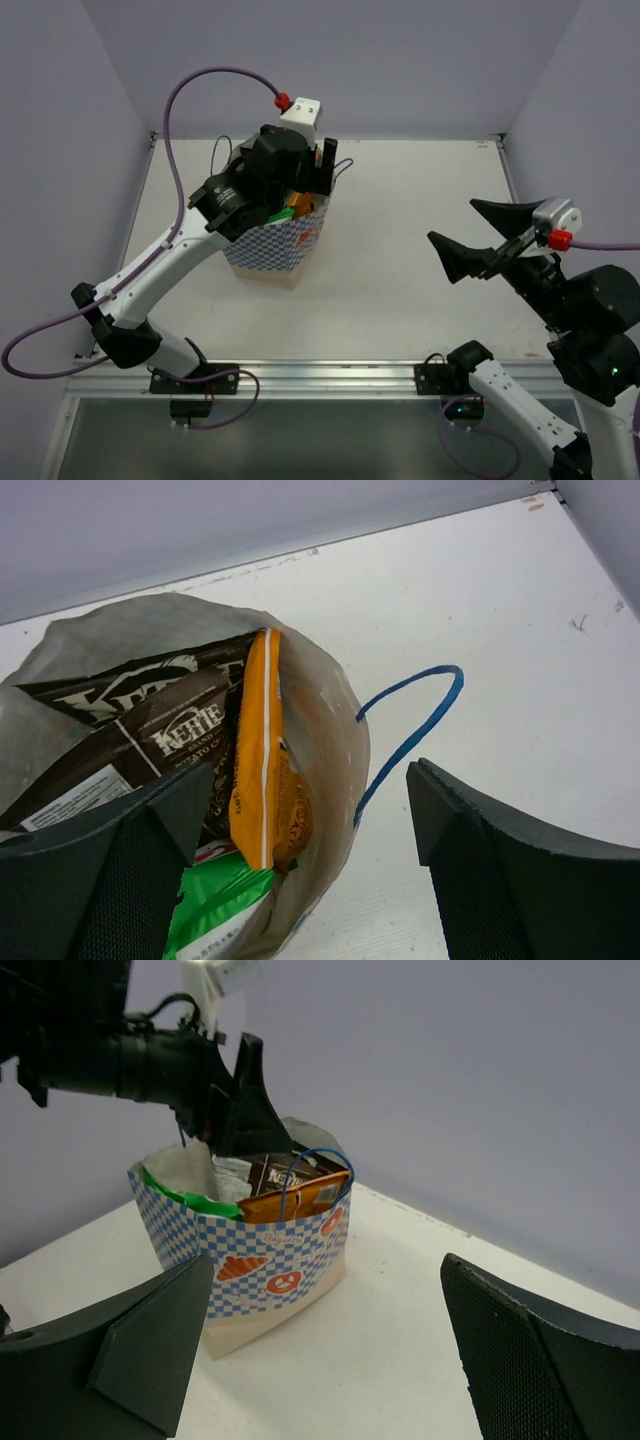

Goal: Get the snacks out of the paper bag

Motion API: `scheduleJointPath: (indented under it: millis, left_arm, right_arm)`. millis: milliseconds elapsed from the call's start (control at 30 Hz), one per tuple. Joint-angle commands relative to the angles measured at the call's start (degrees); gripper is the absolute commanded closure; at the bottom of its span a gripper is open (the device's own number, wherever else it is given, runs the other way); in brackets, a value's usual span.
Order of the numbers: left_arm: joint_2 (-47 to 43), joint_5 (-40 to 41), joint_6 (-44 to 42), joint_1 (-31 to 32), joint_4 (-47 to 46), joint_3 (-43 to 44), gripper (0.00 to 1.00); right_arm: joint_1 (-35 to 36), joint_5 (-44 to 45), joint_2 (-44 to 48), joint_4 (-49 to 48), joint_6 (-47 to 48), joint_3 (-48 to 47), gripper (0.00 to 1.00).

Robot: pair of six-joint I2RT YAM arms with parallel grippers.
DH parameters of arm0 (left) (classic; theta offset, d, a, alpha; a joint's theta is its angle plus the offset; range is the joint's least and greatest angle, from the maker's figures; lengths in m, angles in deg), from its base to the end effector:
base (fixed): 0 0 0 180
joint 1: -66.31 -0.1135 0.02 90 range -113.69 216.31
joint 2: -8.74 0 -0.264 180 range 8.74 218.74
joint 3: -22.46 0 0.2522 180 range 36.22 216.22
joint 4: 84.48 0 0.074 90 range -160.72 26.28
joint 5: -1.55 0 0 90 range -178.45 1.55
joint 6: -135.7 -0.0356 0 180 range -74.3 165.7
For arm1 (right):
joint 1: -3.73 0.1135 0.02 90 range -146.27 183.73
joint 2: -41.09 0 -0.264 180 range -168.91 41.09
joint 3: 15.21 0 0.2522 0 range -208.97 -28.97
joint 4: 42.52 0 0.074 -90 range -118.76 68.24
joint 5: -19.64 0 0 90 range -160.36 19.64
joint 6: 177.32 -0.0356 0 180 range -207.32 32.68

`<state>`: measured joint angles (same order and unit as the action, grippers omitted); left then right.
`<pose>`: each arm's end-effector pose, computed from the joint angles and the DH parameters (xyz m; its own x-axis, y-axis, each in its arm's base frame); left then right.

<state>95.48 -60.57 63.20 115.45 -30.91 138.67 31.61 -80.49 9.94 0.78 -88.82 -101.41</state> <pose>0.2225 -0.2318 0.4581 -0.3718 0.0236 -0.9280 0.2909 0.9523 -0.0924 0.0371 0.0267 0.4790 0.1639 0.1159 -0.9796 -0.6170 0.7869 -0.0102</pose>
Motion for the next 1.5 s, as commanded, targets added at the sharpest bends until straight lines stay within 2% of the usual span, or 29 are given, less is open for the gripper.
scheduleJointPath:
  millis: [0, 167, 233, 433, 633, 767, 867, 1100, 1133, 1467]
  left_arm:
    - [-4.3, 2.4, 1.0, -1.0, 2.8, 1.4, 0.14]
    - [-8.6, 1.2, 2.7, -6.9, 4.8, -2.5, 0.14]
    - [-10.7, -1.9, 3.5, -12.4, 5.5, -4.8, 0.14]
    - [-13.7, -0.6, 2.7, -20.6, 8.9, -8.8, 0.15]
    - [-17.0, -1.3, 1.1, -27.4, 6.0, -13.8, 0.17]
    - [-15.6, -5.9, 0.0, -32.3, 3.2, -17.3, 0.19]
    - [-15.1, -9.4, -2.4, -33.5, -3.2, -22.4, 0.25]
    - [-9.8, -12.6, -3.5, -34.6, -6.5, -23.1, 0.48]
    - [-9.8, -12.6, -3.5, -34.6, -6.8, -23.5, 0.49]
    - [-16.5, -14.3, -4.8, -34.6, -17.5, -35.9, 0.65]
  right_arm:
    - [0.2, -1.1, -2.1, 1.2, -0.5, -2.3, 0.01]
    - [0.3, -2.0, -5.4, 3.5, -1.0, -4.8, 0.01]
    - [0.3, -2.3, -7.5, 4.6, -1.9, -6.2, 0.01]
    - [0.3, -4.0, -13.7, 8.3, -4.5, -9.6, 0.01]
    - [0.3, -6.2, -20.0, 10.3, -5.6, -11.3, 0.01]
    - [0.3, -8.4, -21.6, 9.0, -6.5, -10.4, 0.01]
    - [0.3, -9.0, -22.2, 7.5, -8.0, -9.8, 0.01]
    - [0.3, -11.2, -24.7, 7.9, -8.1, -11.5, 0.01]
    - [0.3, -11.6, -24.8, 8.1, -8.1, -11.5, 0.01]
    - [0.3, -14.7, -25.4, 6.8, -8.7, -12.3, 0.01]
